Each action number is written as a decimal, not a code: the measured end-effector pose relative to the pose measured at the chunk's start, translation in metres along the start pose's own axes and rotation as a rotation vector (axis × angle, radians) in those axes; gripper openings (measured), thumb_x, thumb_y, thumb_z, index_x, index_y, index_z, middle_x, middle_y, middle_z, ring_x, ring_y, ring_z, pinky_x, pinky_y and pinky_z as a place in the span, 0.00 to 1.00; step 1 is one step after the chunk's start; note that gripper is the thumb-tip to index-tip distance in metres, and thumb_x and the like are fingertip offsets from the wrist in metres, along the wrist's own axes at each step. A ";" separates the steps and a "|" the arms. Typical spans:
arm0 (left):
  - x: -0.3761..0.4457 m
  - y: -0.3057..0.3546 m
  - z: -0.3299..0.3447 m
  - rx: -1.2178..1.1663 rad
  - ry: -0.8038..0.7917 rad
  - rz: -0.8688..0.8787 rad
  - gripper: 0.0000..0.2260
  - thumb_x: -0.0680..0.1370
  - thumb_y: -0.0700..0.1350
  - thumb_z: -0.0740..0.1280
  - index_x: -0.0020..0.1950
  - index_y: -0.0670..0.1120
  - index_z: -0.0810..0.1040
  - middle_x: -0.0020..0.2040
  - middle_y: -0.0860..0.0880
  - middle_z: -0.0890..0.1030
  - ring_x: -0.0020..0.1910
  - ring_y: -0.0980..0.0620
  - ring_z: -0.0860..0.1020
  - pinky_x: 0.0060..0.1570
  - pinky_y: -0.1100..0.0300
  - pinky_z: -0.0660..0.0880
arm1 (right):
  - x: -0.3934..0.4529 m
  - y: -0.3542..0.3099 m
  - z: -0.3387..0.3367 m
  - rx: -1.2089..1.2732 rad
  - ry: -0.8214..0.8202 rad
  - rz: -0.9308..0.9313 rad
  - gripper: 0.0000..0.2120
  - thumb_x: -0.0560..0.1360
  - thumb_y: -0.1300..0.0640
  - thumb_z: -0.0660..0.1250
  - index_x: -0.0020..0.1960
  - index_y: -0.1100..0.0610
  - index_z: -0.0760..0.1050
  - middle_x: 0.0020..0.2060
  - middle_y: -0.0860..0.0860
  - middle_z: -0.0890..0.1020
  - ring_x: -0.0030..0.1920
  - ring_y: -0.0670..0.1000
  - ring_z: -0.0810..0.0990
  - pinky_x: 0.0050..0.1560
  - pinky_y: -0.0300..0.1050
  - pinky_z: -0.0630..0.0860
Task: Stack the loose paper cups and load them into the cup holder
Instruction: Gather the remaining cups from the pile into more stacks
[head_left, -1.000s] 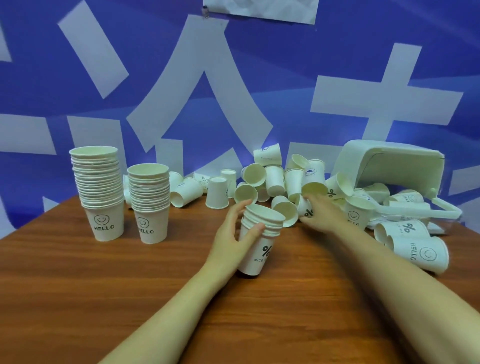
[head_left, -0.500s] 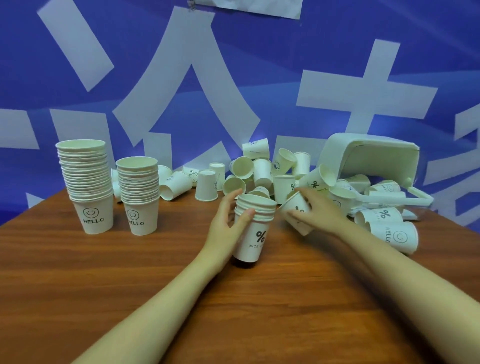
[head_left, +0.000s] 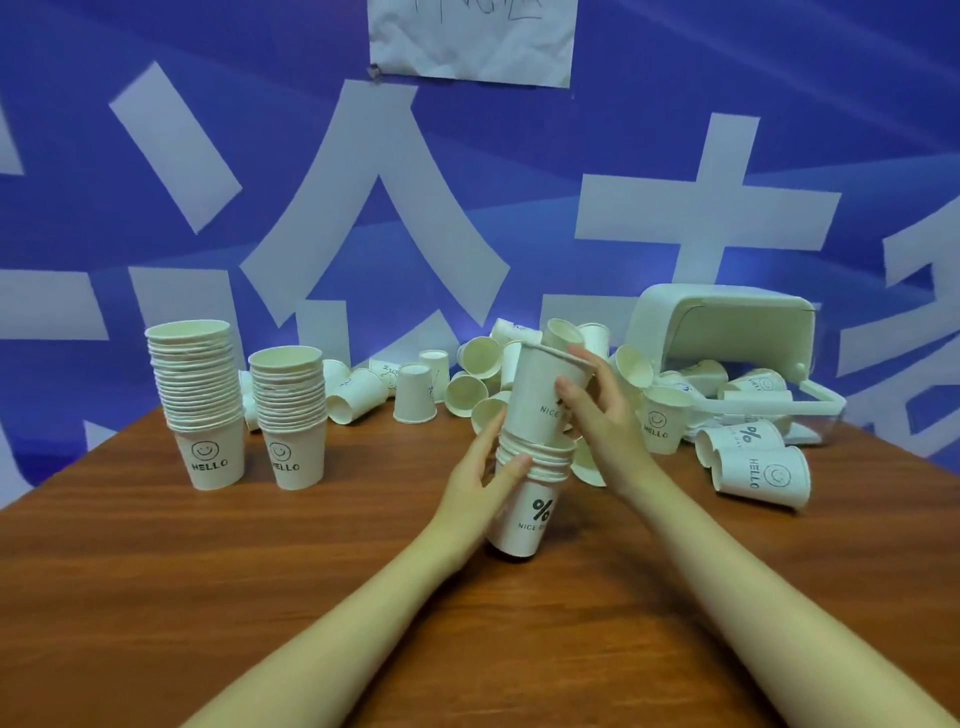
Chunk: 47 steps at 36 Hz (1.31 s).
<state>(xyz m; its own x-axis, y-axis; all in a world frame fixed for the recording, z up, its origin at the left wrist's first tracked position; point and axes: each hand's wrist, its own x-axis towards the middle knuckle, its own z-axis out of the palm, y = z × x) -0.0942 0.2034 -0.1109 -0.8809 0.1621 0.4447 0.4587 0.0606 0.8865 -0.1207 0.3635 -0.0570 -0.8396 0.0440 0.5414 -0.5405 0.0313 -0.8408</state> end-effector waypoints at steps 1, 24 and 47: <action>0.000 0.000 0.001 0.002 -0.005 0.007 0.29 0.76 0.52 0.66 0.76 0.51 0.64 0.69 0.61 0.72 0.68 0.65 0.69 0.63 0.70 0.67 | -0.001 0.002 0.000 -0.011 0.001 -0.007 0.28 0.70 0.49 0.66 0.69 0.57 0.70 0.50 0.46 0.78 0.43 0.33 0.78 0.39 0.29 0.73; 0.004 0.000 0.009 -0.127 0.138 0.034 0.16 0.81 0.49 0.61 0.68 0.55 0.71 0.68 0.55 0.74 0.64 0.64 0.73 0.64 0.64 0.70 | -0.043 0.005 -0.010 -0.274 -0.319 0.213 0.30 0.76 0.52 0.69 0.73 0.44 0.59 0.58 0.33 0.72 0.56 0.30 0.73 0.59 0.32 0.71; 0.089 -0.017 0.131 0.684 0.073 -0.249 0.42 0.68 0.64 0.72 0.76 0.54 0.56 0.70 0.44 0.64 0.68 0.41 0.67 0.62 0.48 0.69 | -0.055 0.025 -0.150 -0.444 0.233 0.164 0.46 0.64 0.41 0.73 0.77 0.47 0.55 0.71 0.44 0.69 0.70 0.45 0.68 0.70 0.50 0.69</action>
<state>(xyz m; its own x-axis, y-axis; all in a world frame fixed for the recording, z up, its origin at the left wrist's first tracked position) -0.1646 0.3457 -0.1028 -0.9631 -0.0012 0.2691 0.1933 0.6925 0.6950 -0.0796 0.5113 -0.1075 -0.8500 0.3029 0.4311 -0.2855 0.4228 -0.8601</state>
